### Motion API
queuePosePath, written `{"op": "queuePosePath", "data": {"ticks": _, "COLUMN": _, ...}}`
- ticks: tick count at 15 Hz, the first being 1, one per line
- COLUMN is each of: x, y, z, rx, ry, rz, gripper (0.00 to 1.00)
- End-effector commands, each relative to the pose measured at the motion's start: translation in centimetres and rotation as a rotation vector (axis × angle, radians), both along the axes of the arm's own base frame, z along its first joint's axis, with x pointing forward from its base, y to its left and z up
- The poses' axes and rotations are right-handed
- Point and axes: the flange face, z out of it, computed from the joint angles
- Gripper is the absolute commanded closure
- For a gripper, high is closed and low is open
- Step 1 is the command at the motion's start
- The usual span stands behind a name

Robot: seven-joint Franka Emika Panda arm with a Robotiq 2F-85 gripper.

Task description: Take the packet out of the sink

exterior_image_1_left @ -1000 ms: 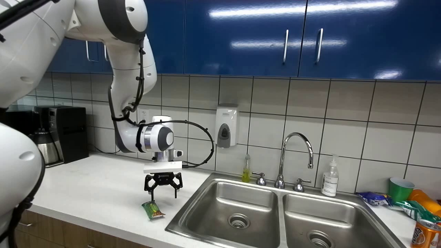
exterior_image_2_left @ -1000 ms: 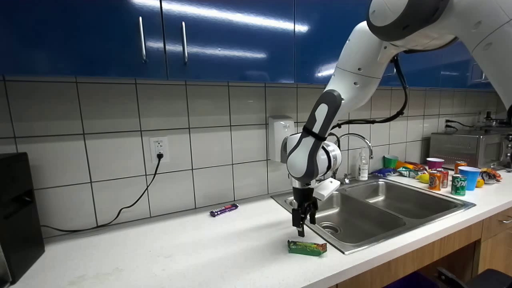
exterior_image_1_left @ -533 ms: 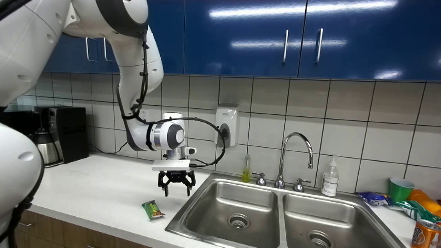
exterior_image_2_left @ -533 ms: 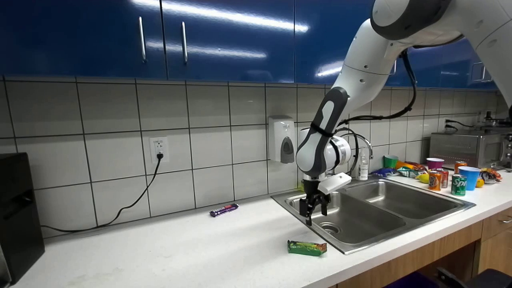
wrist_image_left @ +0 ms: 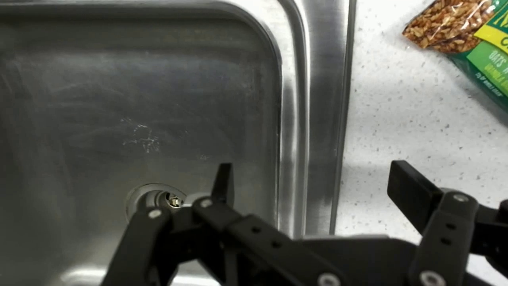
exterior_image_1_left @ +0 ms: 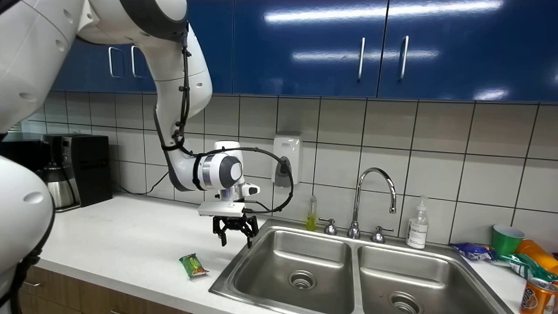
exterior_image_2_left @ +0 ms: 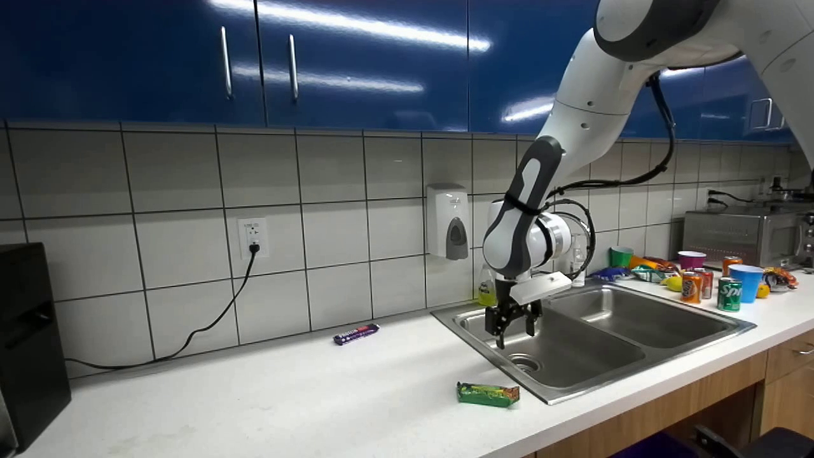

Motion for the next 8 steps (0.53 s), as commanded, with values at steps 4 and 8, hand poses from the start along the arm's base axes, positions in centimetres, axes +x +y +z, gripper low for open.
{"op": "queuePosePath", "data": {"ticks": 4, "x": -0.5, "y": -1.8, "z": 0.1, "rx": -0.015, "ry": -0.014, "rz": -0.097, "gripper": 0.0}}
{"op": "queuePosePath", "data": {"ticks": 8, "x": -0.8, "y": -2.5, "z": 0.2, "rx": -0.022, "ry": -0.023, "rz": -0.13, "gripper": 0.0}}
